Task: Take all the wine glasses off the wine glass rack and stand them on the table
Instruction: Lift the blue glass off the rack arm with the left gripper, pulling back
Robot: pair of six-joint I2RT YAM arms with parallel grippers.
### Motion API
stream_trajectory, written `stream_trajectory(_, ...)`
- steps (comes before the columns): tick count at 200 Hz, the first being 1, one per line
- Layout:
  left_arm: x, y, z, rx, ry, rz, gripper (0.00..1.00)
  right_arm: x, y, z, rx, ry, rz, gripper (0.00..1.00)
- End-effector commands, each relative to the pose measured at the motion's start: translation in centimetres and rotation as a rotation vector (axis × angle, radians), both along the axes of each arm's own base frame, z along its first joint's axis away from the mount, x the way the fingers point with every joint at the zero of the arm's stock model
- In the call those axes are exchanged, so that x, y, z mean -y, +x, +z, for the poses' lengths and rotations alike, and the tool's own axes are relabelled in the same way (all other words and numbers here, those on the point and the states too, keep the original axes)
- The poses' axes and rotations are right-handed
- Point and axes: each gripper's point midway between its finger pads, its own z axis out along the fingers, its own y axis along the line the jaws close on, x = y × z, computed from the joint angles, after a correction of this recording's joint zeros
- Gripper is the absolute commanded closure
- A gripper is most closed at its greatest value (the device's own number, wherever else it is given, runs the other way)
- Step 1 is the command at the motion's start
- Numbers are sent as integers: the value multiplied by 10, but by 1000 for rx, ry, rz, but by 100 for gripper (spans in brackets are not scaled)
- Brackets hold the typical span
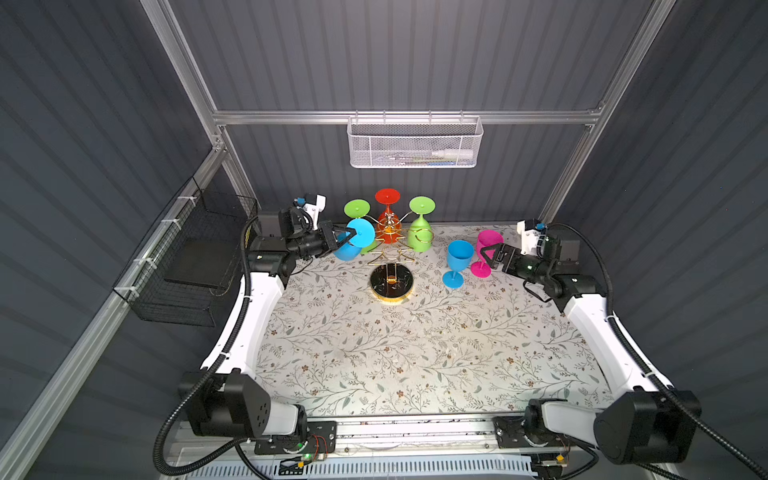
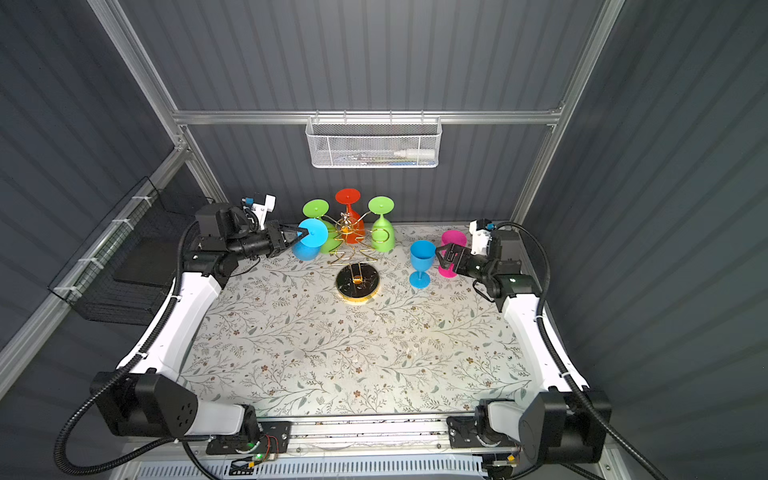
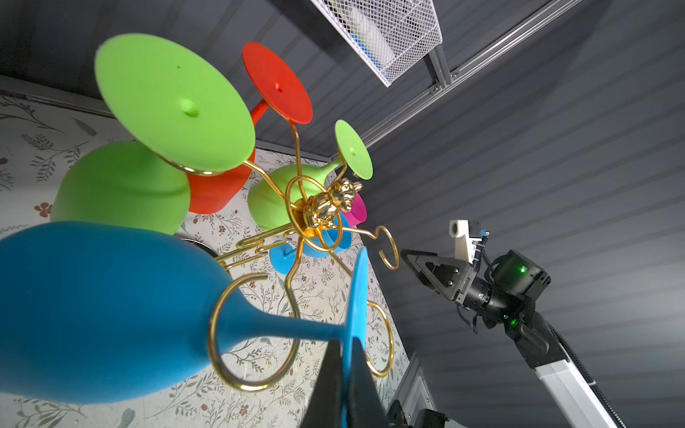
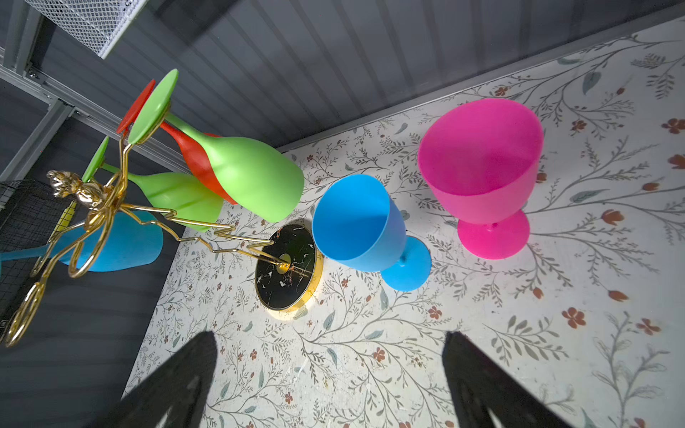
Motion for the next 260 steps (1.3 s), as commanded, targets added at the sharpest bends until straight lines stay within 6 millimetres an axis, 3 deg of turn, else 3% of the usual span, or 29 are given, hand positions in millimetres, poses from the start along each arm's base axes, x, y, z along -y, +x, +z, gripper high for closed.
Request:
stream_trajectory(1,2,1,23,58,-24,-26,100,-1,-5,7,20,-4,9,3)
stream_trajectory(161,1,23,0,-17,32,-10,100,4,-16,23,60,-21,-12,2)
stream_trajectory(260,21,35,-5,-22,49,-31,100,6,-18,23,64,-34,-18,2)
